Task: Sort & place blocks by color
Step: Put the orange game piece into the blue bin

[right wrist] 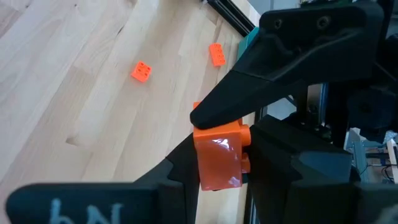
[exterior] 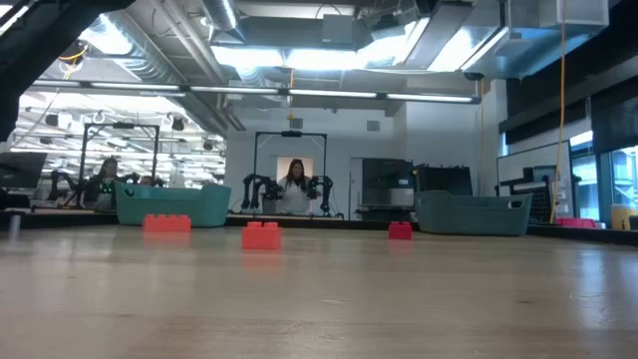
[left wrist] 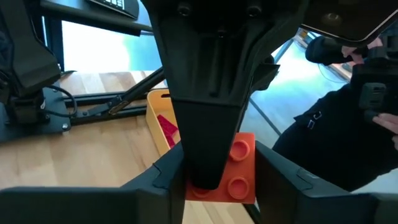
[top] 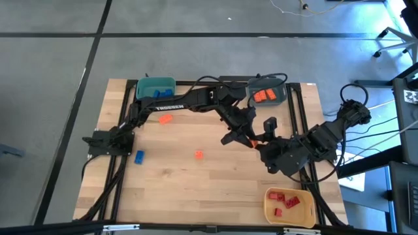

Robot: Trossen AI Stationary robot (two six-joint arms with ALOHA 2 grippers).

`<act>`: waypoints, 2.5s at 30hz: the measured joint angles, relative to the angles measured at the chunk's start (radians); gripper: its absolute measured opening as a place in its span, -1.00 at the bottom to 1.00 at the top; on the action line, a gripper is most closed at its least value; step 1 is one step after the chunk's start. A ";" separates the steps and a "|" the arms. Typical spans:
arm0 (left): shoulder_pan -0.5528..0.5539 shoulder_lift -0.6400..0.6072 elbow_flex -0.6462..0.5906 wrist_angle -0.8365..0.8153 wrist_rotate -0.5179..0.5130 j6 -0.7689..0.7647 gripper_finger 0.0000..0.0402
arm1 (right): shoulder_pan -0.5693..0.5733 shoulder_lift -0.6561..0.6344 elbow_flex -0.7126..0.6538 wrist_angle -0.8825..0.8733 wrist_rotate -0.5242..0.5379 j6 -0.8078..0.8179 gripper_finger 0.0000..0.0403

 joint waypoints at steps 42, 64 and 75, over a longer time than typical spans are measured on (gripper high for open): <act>0.191 0.000 0.000 -0.242 -0.110 0.091 0.08 | -0.095 -0.001 0.002 -0.411 -0.063 0.553 -0.49; 0.156 -0.033 -0.002 -0.484 -0.549 0.149 0.08 | -0.748 -0.142 -0.053 -0.335 -0.193 0.436 -0.49; 0.127 -0.126 0.000 -0.514 -0.663 0.113 0.08 | -1.128 -0.145 -0.337 0.012 -0.393 0.238 -0.49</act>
